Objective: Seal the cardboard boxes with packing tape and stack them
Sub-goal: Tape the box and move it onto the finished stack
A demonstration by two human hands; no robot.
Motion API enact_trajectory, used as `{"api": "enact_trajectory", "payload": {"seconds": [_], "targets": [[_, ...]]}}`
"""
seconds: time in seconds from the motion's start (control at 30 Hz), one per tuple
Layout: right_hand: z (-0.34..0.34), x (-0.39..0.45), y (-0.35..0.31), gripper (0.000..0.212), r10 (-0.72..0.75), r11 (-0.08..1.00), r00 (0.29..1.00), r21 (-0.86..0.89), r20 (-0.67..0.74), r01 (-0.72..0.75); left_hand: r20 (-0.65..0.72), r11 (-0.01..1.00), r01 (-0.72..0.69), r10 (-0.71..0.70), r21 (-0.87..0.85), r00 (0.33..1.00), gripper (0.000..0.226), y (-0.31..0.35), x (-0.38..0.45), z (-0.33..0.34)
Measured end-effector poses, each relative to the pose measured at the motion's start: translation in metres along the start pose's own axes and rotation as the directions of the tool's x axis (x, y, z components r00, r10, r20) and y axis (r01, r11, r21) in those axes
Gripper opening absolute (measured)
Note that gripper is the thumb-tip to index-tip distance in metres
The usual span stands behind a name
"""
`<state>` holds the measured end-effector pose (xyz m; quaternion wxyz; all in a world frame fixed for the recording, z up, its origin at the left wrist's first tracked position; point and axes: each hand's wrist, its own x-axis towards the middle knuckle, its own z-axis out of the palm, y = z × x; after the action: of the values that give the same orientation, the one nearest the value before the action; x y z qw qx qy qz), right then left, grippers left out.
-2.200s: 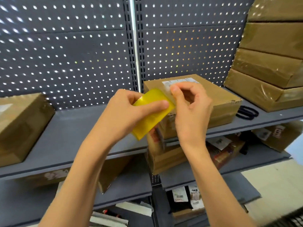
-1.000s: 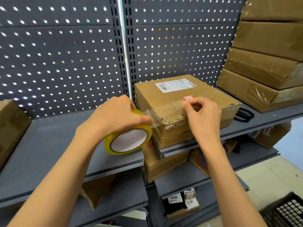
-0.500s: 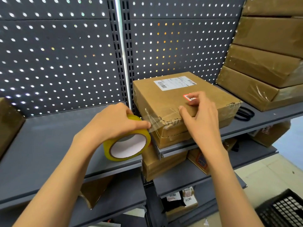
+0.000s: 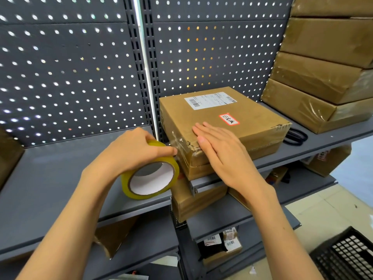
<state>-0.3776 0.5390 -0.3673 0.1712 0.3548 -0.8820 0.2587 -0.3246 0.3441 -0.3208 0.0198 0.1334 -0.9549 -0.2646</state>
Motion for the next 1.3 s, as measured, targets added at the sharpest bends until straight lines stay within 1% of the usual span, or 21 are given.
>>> {"api": "enact_trajectory", "payload": {"seconds": [0.07,0.13,0.27,0.37,0.7,0.83,0.93,1.0,1.1,1.2,1.27,1.3], "targets": [[0.001,0.0,0.004,0.058,-0.015,1.0,1.0,0.017,-0.012,0.015,0.016,1.0,0.006,-0.005,-0.024,1.0,0.057,-0.001,0.0,-0.001],[0.003,0.001,0.006,0.055,-0.021,0.999,1.0,0.029,-0.022,0.021,0.016,0.999,0.007,-0.007,-0.033,1.0,0.057,-0.001,-0.001,-0.001],[0.006,0.004,0.008,0.049,-0.013,0.999,0.999,0.035,-0.032,0.014,0.011,0.999,0.008,-0.008,-0.035,1.0,0.048,0.003,-0.002,0.0],[0.004,0.006,0.009,0.049,0.006,0.999,1.0,0.049,-0.004,-0.006,0.006,1.0,0.003,-0.003,-0.017,1.0,0.051,0.007,-0.003,0.002],[0.004,0.008,0.008,0.052,0.031,0.999,0.999,0.031,0.016,-0.031,-0.046,1.0,-0.011,0.011,0.001,0.999,0.057,0.009,-0.003,0.002],[0.003,0.009,0.01,0.043,0.032,0.999,0.999,0.003,0.044,-0.032,-0.045,0.999,-0.02,0.022,0.032,0.999,0.063,0.01,-0.002,-0.001],[0.003,0.008,0.009,0.049,0.02,0.999,0.999,0.033,0.026,-0.021,-0.032,0.998,-0.033,0.035,0.061,0.999,0.063,0.012,-0.002,-0.003],[0.005,0.007,0.009,0.051,0.011,0.999,1.0,0.04,0.01,-0.011,-0.011,0.998,-0.039,0.039,0.052,0.999,0.062,0.01,-0.001,-0.002],[0.005,0.007,0.008,0.046,0.001,1.0,1.0,0.027,-0.012,-0.001,-0.004,0.999,-0.031,0.031,0.018,1.0,0.058,0.007,0.001,0.0],[0.004,0.007,0.008,0.041,0.0,1.0,1.0,0.029,-0.011,0.001,0.0,0.999,-0.03,0.03,0.034,1.0,0.057,0.01,0.001,0.001],[0.003,0.008,0.008,0.041,0.011,0.998,1.0,0.067,0.002,-0.011,0.011,0.998,-0.033,0.032,0.059,0.999,0.055,0.015,0.002,0.002],[0.001,0.009,0.007,0.041,0.016,0.992,1.0,0.125,0.003,-0.016,0.015,0.997,-0.031,0.03,0.075,0.999,0.053,0.017,0.003,0.003]]}}
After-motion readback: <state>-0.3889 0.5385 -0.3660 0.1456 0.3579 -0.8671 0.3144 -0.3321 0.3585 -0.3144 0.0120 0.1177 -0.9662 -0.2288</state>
